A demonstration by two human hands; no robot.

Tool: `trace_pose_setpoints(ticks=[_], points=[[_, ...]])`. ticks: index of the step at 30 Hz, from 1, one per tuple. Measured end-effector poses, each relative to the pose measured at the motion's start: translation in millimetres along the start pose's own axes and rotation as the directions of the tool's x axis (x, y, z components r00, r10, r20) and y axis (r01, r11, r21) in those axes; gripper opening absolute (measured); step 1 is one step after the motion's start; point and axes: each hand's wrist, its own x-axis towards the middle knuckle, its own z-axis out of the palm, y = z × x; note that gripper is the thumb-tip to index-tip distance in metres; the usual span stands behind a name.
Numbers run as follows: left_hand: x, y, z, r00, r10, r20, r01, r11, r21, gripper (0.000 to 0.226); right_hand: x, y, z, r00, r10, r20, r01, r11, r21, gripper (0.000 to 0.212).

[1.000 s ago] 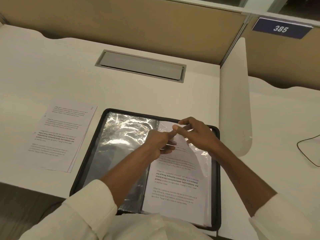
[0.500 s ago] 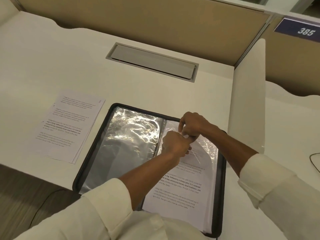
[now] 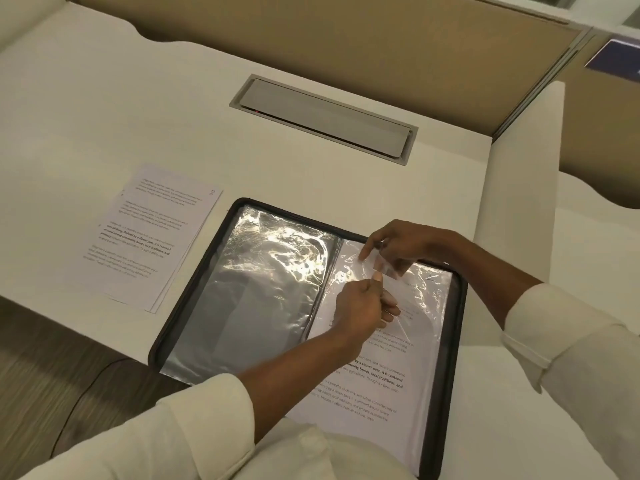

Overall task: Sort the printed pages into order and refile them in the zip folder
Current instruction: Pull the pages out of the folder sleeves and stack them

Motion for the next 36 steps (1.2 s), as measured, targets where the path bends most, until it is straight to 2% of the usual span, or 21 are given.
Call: trace_pose_setpoints(ticks=[2,6,9,11,14,16,17,20,22,24,26,30,36], points=[[0,-2,2,1.0,-0.005,-0.011,0.004,1.0,-0.006,0.051,2,-1,-1,0.999,0.049,-0.016,-0.049,0.999,0.008,0.019],[-1,-1,5,1.0,0.021,-0.022,-0.021,0.999,0.029,0.04,8,-3,-2,0.995,0.094,-0.034,-0.095,0.995,-0.038,0.034],[-2,-1,7,0.997,0.071,-0.035,-0.068,0.995,0.069,0.038,8,-2,-4,0.995,0.087,-0.039,-0.092,0.977,-0.193,0.013],[-4,0,6,0.993,0.107,-0.048,-0.102,0.99,0.101,0.043,8,0,-4,0.995,0.095,-0.033,-0.101,0.967,-0.236,0.014],[-6,-1,4,0.978,0.2,-0.053,-0.185,0.962,0.202,0.059,14,7,2,0.992,0.058,-0.116,-0.09,0.951,-0.296,0.013],[-5,-8,0,0.953,0.297,-0.057,-0.261,0.902,0.343,0.062,16,9,4,0.99,0.06,-0.131,-0.097,0.949,-0.301,0.016],[-3,-13,-3,0.924,0.376,-0.061,-0.314,0.841,0.441,0.059,15,9,3,0.991,0.077,-0.112,-0.106,0.953,-0.283,0.019],[6,-36,-15,0.797,0.603,-0.015,-0.406,0.555,0.726,0.044,8,8,-3,0.99,0.142,-0.023,-0.144,0.972,-0.184,0.026],[10,-51,-26,0.741,0.669,0.058,-0.429,0.406,0.807,0.048,6,7,-5,0.984,0.174,0.026,-0.167,0.969,-0.183,0.027],[12,-63,-35,0.723,0.682,0.109,-0.436,0.327,0.839,0.064,7,6,-6,0.976,0.208,0.058,-0.192,0.959,-0.208,0.027],[11,-74,-42,0.75,0.646,0.143,-0.418,0.295,0.859,0.084,10,5,-8,0.968,0.244,0.067,-0.223,0.948,-0.226,0.03],[6,-86,-51,0.803,0.571,0.169,-0.409,0.322,0.854,0.113,13,2,-7,0.953,0.286,0.097,-0.249,0.926,-0.284,0.042],[3,-100,-59,0.785,0.572,0.238,-0.461,0.282,0.842,0.124,23,11,-7,0.965,0.262,0.017,-0.243,0.917,-0.316,0.029]])
